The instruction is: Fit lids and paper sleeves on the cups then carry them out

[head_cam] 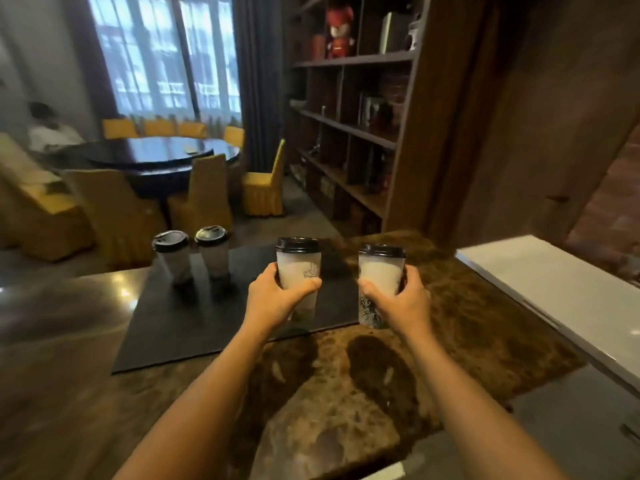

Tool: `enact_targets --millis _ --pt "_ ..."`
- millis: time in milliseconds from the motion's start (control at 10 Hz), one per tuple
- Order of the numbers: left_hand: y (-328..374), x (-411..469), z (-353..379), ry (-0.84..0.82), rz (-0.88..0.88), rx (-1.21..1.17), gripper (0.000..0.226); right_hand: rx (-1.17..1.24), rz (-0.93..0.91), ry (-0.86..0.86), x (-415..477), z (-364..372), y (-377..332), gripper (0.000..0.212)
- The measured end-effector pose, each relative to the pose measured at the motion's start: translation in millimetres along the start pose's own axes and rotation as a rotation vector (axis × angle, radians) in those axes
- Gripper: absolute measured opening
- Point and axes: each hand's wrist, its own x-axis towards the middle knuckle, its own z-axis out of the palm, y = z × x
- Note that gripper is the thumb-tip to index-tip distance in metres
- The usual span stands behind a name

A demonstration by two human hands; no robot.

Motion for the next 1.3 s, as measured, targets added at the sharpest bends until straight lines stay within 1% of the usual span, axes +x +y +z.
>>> enact_targets --millis 100,200,300,400,500,600,700,800,900,1000,1100,1200,1300 --pt "-23 35 -20 0.108 -0.044 0.016 0.062 0.034 0.005 -0.094 38 58 -3 0.087" --pt "-46 75 -30 0.202 -0.091 0.036 0.067 0.052 -0.015 -0.186 74 107 -3 0.085" --pt "-64 116 -33 0.262 -0.115 0.092 0.073 0.057 -0.028 -0.261 109 149 2 0.087" --pt "-86 158 -28 0.289 -0.147 0.140 0.076 0.054 -0.023 -0.319 145 186 11 0.095" --pt "-108 193 -20 0.320 -0.198 0.118 0.060 0.028 -0.038 -0.320 177 221 28 0.098" --pt "-127 223 -10 0.323 -0.264 0.097 0.065 -0.008 -0.022 -0.366 205 252 46 0.091" --pt "-145 245 -2 0.297 -0.244 0.034 0.081 0.003 -0.018 -0.350 227 272 50 0.091" --pt "-163 257 3 0.335 -0.202 0.075 0.086 0.045 -0.018 -0.305 238 286 52 0.090" --pt "-170 261 4 0.354 -0.212 0.085 0.081 0.044 -0.056 -0.260 237 297 56 0.088" --pt "-175 259 3 0.314 -0.254 0.101 0.076 0.068 -0.047 -0.251 237 302 59 0.088" --pt "-175 253 4 0.272 -0.320 0.149 0.075 0.014 0.036 -0.344 235 298 59 0.091" --pt "-171 244 5 0.228 -0.367 0.161 0.078 -0.046 0.119 -0.475 228 294 67 0.104" --pt "-163 224 4 0.224 -0.396 0.191 0.079 -0.241 0.063 -0.503 210 287 68 0.106"
